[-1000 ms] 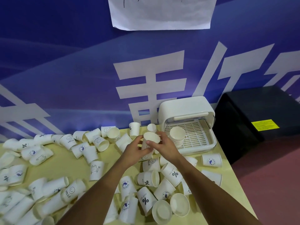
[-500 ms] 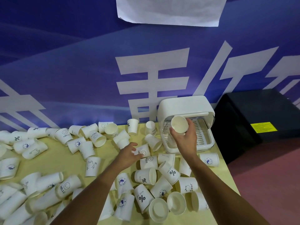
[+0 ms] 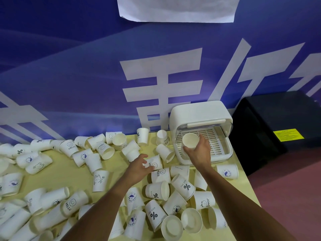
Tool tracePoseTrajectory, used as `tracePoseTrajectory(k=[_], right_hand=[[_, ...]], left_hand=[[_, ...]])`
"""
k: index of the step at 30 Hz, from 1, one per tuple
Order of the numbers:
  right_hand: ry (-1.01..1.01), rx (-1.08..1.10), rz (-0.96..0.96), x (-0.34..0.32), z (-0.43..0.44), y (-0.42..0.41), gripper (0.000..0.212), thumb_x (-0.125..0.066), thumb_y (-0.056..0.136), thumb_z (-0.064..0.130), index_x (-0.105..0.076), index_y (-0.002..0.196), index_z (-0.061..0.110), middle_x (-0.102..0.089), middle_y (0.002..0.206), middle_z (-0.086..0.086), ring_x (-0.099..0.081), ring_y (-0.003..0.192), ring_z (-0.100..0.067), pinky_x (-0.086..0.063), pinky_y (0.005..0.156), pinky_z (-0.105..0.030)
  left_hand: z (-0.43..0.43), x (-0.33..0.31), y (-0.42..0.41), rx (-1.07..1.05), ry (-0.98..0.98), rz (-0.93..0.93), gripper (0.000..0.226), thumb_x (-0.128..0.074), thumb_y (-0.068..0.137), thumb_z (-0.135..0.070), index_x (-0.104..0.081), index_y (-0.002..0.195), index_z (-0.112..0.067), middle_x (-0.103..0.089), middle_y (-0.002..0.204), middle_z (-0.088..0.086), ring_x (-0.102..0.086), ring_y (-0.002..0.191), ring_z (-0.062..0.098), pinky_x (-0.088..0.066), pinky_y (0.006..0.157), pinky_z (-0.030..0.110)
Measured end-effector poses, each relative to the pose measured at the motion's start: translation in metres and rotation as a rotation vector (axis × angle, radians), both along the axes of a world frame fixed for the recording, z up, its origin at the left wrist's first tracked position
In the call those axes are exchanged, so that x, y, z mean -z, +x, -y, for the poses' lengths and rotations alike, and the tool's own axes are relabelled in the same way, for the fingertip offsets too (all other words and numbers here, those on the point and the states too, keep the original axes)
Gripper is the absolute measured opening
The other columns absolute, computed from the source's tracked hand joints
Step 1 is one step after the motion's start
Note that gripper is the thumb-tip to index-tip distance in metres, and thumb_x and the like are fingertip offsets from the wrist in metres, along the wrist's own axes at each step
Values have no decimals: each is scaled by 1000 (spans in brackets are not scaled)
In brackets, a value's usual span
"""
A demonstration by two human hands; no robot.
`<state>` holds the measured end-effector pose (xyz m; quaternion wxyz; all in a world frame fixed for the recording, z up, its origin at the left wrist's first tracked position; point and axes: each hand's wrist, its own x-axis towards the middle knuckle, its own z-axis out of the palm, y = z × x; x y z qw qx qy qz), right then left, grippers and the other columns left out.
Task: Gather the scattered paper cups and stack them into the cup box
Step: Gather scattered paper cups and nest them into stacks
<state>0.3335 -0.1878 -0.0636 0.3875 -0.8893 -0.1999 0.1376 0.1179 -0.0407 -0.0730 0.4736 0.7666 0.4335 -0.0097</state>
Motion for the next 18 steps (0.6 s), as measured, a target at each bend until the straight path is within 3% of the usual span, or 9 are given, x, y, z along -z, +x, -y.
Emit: tracePoseTrajectory(k=[4, 8, 13, 18], right_hand=[[-16, -3, -96, 11, -8, 4, 90, -86, 71, 36, -37, 143, 15, -49, 135, -12, -51, 122, -32, -49, 101, -50], [20, 26, -136, 18, -13, 4, 81, -86, 71, 32, -37, 134, 19, -55, 123, -9, -57, 110, -31, -55, 90, -46], [45, 60, -128, 19, -19, 3, 72, -84, 73, 36, -41, 130, 20, -58, 114, -1, -57, 102, -24, -49, 80, -34], [91, 81, -145, 15, -34, 11, 72, -83, 72, 36, -43, 130, 21, -60, 116, -2, -59, 104, -25, -46, 82, -34]], left_hand=[[0, 1, 3, -13, 12, 4, 62, -74, 82, -38, -45, 135, -23, -57, 122, 2, -59, 108, 18, -47, 94, 31], [-2, 6, 3, -16, 6, 7, 61, -74, 82, -40, -46, 134, -24, -57, 120, 0, -59, 107, 18, -48, 93, 30], [-8, 13, -4, -35, -9, 9, 59, -75, 82, -38, -48, 133, -24, -58, 120, 1, -60, 108, 16, -48, 91, 26], [-14, 16, -11, -59, -26, 19, 55, -75, 82, -34, -50, 130, -25, -58, 116, 1, -62, 104, 14, -46, 83, 22]])
